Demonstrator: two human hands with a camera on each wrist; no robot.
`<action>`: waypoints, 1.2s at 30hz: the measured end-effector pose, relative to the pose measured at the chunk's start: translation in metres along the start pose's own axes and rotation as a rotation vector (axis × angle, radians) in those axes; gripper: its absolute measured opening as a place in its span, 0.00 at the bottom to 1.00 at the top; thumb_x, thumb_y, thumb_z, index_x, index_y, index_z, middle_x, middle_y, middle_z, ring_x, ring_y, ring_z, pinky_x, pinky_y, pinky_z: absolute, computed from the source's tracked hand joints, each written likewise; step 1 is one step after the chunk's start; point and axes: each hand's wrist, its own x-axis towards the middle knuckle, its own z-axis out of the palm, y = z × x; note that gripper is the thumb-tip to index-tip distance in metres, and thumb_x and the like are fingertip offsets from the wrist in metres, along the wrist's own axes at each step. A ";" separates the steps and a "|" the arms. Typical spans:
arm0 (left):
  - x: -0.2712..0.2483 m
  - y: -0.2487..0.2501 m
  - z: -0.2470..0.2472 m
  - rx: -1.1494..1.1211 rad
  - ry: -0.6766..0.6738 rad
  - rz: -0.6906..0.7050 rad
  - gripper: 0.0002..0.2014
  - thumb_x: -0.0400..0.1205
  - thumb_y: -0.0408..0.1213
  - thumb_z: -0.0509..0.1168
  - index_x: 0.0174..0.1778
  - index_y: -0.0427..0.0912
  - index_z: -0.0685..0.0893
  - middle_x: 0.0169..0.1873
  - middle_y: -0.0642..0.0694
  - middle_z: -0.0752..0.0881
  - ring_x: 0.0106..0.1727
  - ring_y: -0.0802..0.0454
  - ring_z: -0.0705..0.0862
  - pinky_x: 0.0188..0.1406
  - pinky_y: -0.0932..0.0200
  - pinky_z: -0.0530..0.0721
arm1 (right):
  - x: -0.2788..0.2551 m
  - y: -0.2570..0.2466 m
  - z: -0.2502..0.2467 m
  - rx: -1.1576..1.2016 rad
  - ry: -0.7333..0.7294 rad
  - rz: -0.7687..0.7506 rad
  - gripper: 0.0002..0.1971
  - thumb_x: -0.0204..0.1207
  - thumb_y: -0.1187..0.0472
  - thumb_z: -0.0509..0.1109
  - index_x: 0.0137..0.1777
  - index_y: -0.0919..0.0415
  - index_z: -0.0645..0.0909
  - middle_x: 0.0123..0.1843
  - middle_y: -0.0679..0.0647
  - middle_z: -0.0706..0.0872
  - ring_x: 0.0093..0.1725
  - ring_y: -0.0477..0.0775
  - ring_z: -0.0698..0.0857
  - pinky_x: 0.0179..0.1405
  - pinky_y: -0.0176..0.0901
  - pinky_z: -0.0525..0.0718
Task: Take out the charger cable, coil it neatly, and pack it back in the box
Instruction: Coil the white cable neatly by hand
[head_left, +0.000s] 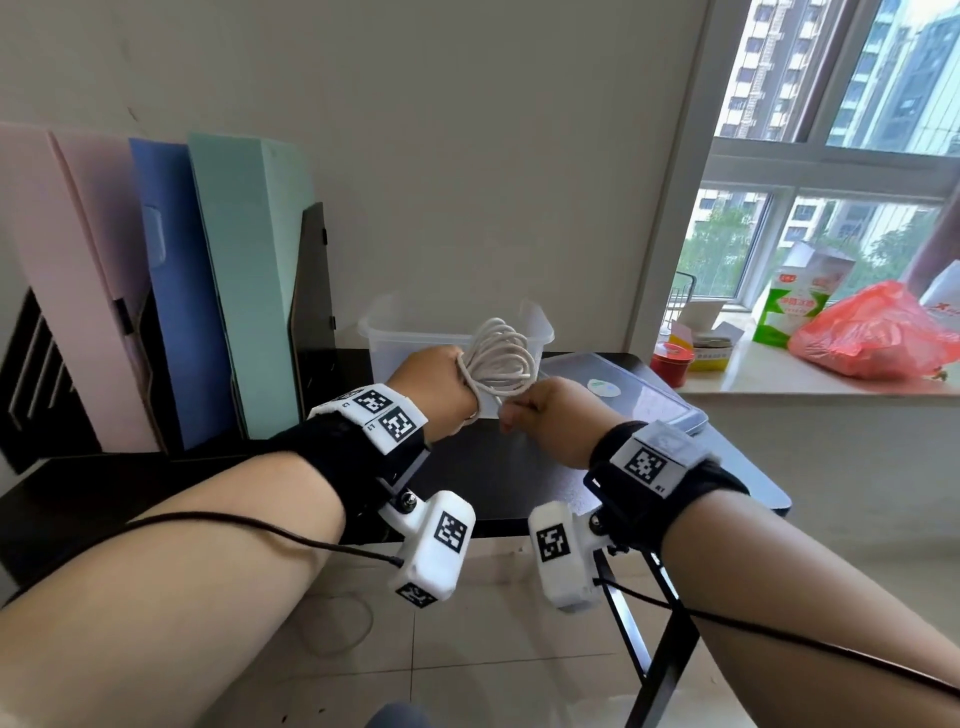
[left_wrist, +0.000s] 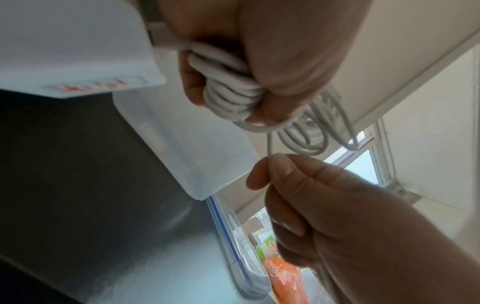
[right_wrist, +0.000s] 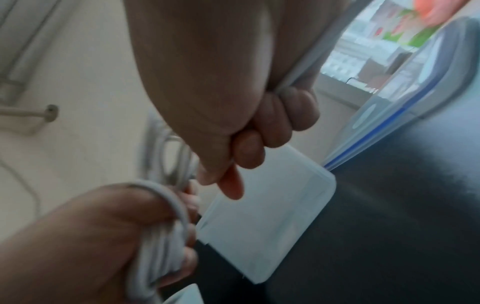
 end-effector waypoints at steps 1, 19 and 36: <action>0.003 -0.002 0.000 0.022 0.009 -0.037 0.02 0.72 0.29 0.62 0.38 0.37 0.79 0.34 0.38 0.84 0.39 0.37 0.84 0.34 0.57 0.76 | -0.001 -0.006 0.000 -0.081 -0.035 -0.022 0.11 0.80 0.58 0.61 0.41 0.58 0.83 0.42 0.56 0.83 0.43 0.54 0.78 0.45 0.42 0.74; -0.016 0.009 -0.006 0.467 -0.136 0.299 0.11 0.78 0.32 0.59 0.56 0.42 0.75 0.51 0.41 0.82 0.54 0.36 0.84 0.46 0.53 0.75 | 0.010 -0.024 -0.051 -0.135 0.179 -0.170 0.06 0.71 0.53 0.73 0.36 0.51 0.80 0.29 0.45 0.76 0.31 0.48 0.75 0.36 0.39 0.74; 0.006 -0.004 -0.014 0.032 0.118 -0.195 0.28 0.78 0.33 0.60 0.73 0.33 0.59 0.63 0.32 0.80 0.61 0.34 0.81 0.57 0.48 0.79 | -0.003 -0.038 -0.006 -0.288 0.018 -0.112 0.14 0.82 0.59 0.57 0.53 0.63 0.83 0.44 0.55 0.82 0.47 0.58 0.83 0.42 0.43 0.73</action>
